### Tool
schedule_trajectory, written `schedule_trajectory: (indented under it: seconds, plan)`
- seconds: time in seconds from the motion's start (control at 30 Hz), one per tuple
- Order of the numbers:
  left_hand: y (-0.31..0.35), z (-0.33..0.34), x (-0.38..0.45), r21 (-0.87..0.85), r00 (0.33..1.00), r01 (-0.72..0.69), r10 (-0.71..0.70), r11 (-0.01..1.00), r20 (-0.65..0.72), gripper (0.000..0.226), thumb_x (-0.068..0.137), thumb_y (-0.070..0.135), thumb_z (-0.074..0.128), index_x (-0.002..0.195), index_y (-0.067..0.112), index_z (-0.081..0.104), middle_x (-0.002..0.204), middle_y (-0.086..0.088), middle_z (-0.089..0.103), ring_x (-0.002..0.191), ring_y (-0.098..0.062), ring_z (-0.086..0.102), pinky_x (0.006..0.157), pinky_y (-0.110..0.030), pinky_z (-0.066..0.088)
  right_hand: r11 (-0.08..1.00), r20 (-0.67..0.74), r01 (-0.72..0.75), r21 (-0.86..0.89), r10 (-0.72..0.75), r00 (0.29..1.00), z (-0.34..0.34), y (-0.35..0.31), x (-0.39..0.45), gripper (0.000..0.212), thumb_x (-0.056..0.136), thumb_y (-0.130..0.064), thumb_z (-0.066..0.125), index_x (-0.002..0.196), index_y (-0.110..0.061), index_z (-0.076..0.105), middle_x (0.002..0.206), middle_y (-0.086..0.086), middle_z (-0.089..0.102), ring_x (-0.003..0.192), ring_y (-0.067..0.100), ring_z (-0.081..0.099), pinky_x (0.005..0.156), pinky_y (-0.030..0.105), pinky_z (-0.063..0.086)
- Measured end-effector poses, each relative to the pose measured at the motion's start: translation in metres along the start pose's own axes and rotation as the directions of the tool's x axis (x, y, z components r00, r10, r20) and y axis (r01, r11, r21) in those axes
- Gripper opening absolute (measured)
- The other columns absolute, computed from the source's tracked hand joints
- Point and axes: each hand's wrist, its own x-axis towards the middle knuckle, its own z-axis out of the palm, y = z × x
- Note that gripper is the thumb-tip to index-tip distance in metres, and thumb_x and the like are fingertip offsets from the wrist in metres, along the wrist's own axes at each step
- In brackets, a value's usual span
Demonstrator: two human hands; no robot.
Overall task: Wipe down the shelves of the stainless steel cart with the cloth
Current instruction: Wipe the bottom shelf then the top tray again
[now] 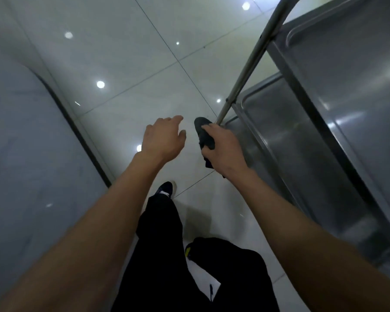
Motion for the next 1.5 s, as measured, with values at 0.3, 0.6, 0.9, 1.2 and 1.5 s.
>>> schedule_trajectory:
  seconds: [0.3, 0.6, 0.9, 1.2, 1.5]
  plan:
    - [-0.025, -0.130, -0.042, 0.001, 0.999, 0.027, -0.027, 1.000, -0.047, 0.046, 0.103, 0.037, 0.043, 0.147, 0.021, 0.045, 0.145, -0.006, 0.053, 0.129, -0.028, 0.049, 0.103, -0.045, 0.041, 0.999, 0.076, 0.040, -0.024, -0.038, 0.996, -0.078, -0.114, 0.004, 0.060, 0.079, -0.017, 0.066, 0.138, -0.016, 0.057, 0.128, -0.001, 0.064, 0.111, 0.028, 0.060, 0.093, 0.046, 0.052]
    - [-0.091, -0.220, -0.011, -0.051, 0.997, 0.035, -0.039, 0.998, -0.062, 0.047, 0.103, 0.039, 0.044, 0.147, 0.023, 0.046, 0.148, -0.004, 0.051, 0.131, -0.028, 0.049, 0.107, -0.047, 0.041, 0.998, 0.032, 0.046, -0.037, -0.045, 0.998, -0.098, -0.195, 0.087, 0.047, 0.076, -0.013, 0.063, 0.122, -0.013, 0.063, 0.117, 0.002, 0.067, 0.101, 0.028, 0.063, 0.085, 0.047, 0.055]
    - [-0.095, -0.284, 0.083, 0.094, 0.994, -0.061, 0.069, 0.994, -0.083, 0.047, 0.103, 0.039, 0.044, 0.146, 0.021, 0.047, 0.146, -0.005, 0.053, 0.129, -0.029, 0.050, 0.102, -0.047, 0.042, 0.996, 0.014, 0.058, -0.061, -0.058, 0.998, -0.124, -0.204, 0.180, 0.059, 0.078, -0.015, 0.064, 0.136, -0.016, 0.059, 0.130, 0.000, 0.064, 0.112, 0.027, 0.060, 0.093, 0.041, 0.051]
    - [-0.075, -0.344, 0.208, 0.181, 0.995, -0.070, 0.082, 0.981, -0.060, 0.046, 0.104, 0.038, 0.042, 0.146, 0.020, 0.047, 0.146, -0.004, 0.053, 0.129, -0.028, 0.050, 0.104, -0.047, 0.041, 0.986, -0.014, -0.003, 0.169, 0.006, 1.000, -0.162, -0.197, 0.313, 0.044, 0.084, -0.013, 0.061, 0.128, -0.019, 0.060, 0.113, -0.002, 0.065, 0.097, 0.017, 0.056, 0.076, 0.023, 0.038]
    - [-0.062, -0.397, 0.316, 0.134, 0.985, -0.124, 0.138, 0.983, -0.103, 0.044, 0.104, 0.036, 0.043, 0.145, 0.020, 0.049, 0.145, -0.003, 0.054, 0.129, -0.025, 0.052, 0.105, -0.045, 0.043, 0.981, -0.053, -0.068, 0.182, 0.079, 0.996, -0.216, -0.188, 0.421, 0.052, 0.085, -0.017, 0.061, 0.137, -0.023, 0.056, 0.122, -0.004, 0.064, 0.105, 0.019, 0.061, 0.082, 0.025, 0.045]
